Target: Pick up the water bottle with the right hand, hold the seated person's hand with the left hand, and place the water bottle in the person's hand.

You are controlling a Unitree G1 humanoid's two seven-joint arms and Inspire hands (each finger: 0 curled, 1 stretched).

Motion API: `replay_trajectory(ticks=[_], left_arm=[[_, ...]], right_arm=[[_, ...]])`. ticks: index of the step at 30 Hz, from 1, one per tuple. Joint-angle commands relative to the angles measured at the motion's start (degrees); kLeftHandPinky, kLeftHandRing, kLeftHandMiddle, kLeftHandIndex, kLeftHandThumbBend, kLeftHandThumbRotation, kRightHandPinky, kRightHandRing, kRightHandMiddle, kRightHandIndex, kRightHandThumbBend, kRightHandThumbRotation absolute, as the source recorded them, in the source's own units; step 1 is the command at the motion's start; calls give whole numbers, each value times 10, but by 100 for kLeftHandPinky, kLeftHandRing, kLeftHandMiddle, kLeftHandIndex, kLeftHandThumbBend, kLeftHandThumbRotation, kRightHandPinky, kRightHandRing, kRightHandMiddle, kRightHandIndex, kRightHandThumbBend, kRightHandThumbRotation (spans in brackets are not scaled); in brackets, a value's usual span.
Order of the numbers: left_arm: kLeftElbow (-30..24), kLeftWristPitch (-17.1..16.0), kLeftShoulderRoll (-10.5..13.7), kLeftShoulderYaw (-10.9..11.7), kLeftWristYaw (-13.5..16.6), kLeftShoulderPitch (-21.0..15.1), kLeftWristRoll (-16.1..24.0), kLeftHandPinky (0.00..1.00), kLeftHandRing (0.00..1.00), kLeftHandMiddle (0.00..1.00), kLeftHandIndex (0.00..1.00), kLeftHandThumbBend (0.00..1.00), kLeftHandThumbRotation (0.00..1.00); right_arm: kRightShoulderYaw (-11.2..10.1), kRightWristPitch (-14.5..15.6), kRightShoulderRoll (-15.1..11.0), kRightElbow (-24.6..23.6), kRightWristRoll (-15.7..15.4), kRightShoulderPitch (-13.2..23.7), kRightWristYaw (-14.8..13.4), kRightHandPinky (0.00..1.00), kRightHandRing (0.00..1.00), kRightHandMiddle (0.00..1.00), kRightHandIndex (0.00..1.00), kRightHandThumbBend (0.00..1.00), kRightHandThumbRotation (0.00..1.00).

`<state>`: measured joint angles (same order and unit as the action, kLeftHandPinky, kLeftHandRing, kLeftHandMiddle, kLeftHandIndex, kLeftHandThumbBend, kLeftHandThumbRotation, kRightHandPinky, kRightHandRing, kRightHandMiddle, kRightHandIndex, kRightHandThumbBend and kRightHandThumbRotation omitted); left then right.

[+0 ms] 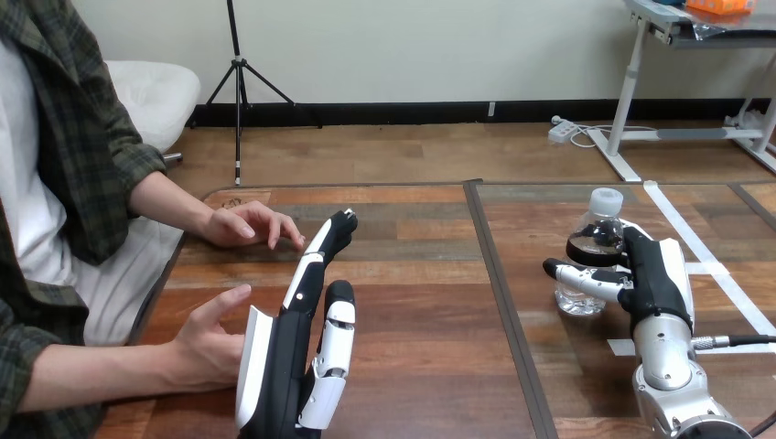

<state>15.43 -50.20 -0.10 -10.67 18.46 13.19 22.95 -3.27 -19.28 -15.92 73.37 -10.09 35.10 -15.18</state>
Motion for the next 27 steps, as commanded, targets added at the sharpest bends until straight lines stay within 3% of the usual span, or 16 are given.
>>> replay_trajectory(ticks=[1, 14, 27], left_arm=[[-8, -11, -4, -2, 0, -10, 0, 92, 90, 90, 90, 1, 100], [-14, -5, -5, -1, 0, -10, 1, 93, 89, 89, 89, 2, 100], [-12, -9, -5, -2, 0, -11, 0, 93, 89, 89, 89, 0, 100]], right_arm=[[-12, -10, 1, 4, 10, 47, -9, 70, 73, 75, 77, 76, 0], [-25, -12, 7, 6, 27, 49, -11, 58, 61, 64, 67, 76, 0], [-25, -21, 9, 7, 26, 48, -24, 54, 57, 60, 61, 76, 0]])
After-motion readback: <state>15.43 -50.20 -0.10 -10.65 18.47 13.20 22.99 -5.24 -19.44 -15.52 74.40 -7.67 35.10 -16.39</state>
